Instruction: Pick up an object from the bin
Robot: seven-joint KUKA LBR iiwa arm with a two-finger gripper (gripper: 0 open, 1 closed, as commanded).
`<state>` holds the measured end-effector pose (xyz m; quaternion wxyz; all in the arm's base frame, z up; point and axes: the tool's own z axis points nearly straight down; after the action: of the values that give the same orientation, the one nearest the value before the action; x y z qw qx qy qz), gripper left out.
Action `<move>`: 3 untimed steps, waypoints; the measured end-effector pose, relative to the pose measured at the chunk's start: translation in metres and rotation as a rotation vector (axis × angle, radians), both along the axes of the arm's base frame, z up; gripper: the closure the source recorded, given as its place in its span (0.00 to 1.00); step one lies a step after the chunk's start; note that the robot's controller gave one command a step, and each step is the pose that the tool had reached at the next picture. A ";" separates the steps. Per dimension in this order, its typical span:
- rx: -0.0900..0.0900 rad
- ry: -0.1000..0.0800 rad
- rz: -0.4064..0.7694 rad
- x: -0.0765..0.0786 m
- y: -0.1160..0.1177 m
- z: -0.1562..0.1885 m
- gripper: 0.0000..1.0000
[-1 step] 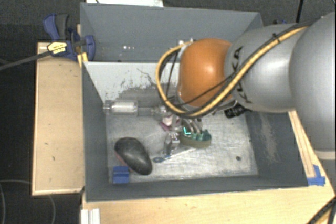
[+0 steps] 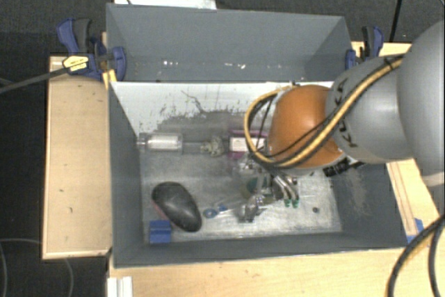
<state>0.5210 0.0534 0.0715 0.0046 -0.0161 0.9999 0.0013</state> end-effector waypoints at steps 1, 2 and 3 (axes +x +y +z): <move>0.000 0.005 -0.240 0.012 0.009 0.030 0.00; -0.002 0.006 -0.134 0.014 -0.019 0.029 0.00; -0.006 0.015 -0.075 0.021 -0.001 0.003 0.00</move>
Offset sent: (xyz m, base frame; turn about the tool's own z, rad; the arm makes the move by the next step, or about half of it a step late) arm 0.0105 0.0087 0.0285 0.2393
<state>0.5417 0.0525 0.0748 -0.0030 0.0213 0.9998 -0.0019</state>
